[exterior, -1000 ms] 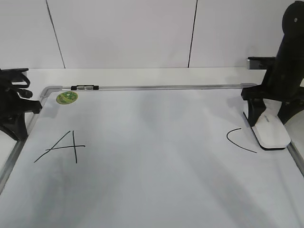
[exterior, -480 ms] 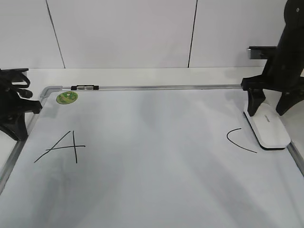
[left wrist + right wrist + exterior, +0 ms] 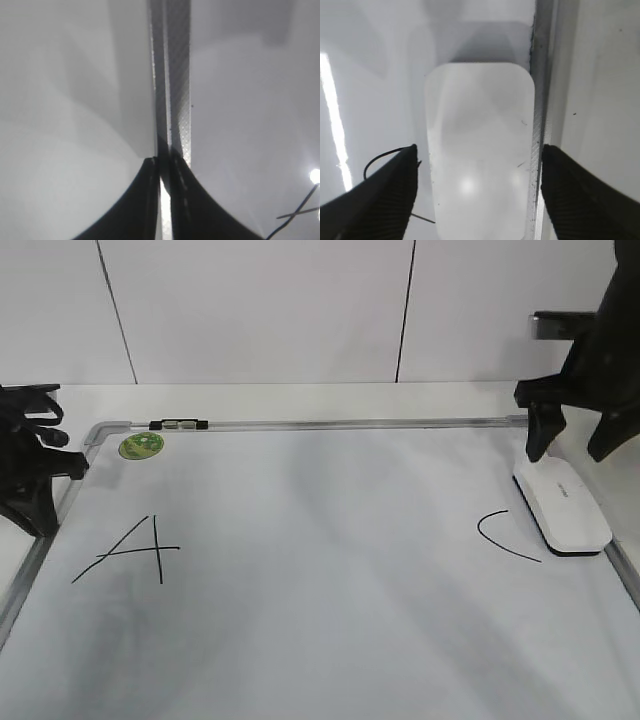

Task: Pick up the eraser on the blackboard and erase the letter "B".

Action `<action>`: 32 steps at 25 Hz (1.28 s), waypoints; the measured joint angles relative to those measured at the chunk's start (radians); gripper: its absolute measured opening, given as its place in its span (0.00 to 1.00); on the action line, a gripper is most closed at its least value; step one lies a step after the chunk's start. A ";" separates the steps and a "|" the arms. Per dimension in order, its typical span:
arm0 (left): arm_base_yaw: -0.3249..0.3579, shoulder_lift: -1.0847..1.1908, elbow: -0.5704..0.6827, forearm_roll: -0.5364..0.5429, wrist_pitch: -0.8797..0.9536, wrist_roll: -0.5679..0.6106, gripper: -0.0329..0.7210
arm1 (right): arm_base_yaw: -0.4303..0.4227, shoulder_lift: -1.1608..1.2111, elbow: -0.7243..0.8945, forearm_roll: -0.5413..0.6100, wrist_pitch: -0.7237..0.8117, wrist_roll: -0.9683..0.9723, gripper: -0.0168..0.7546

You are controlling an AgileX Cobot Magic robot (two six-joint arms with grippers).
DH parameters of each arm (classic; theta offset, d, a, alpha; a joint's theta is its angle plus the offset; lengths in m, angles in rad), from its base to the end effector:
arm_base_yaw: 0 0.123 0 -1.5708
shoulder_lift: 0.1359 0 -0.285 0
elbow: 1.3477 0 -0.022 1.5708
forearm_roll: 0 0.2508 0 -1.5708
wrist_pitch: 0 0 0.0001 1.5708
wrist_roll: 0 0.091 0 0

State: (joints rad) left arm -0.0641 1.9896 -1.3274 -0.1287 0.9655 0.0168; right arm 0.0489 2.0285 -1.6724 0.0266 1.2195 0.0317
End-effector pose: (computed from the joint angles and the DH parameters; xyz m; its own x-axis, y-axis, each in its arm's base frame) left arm 0.3741 -0.0336 0.1569 -0.9996 0.0077 -0.0281 0.0107 0.9942 -0.1073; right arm 0.4138 0.0225 0.2232 -0.9967 -0.0079 -0.0813 -0.0102 0.9995 0.0282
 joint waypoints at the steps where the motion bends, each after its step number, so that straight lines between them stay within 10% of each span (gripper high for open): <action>1: 0.000 0.000 0.000 0.000 0.000 0.000 0.08 | 0.000 -0.021 -0.004 0.000 0.000 0.000 0.80; 10: 0.000 0.000 0.000 0.000 0.000 0.006 0.13 | 0.000 -0.192 -0.007 0.017 0.006 0.002 0.80; 19: 0.000 0.000 -0.079 -0.007 0.081 0.014 0.52 | 0.000 -0.359 -0.007 0.030 0.020 0.003 0.79; 32: 0.000 -0.142 -0.158 0.040 0.246 0.014 0.54 | 0.000 -0.634 -0.007 0.049 0.036 0.003 0.79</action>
State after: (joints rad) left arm -0.0641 1.8474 -1.4852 -0.0889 1.2112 0.0311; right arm 0.0489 1.3948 -1.6795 0.0756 1.2559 0.0351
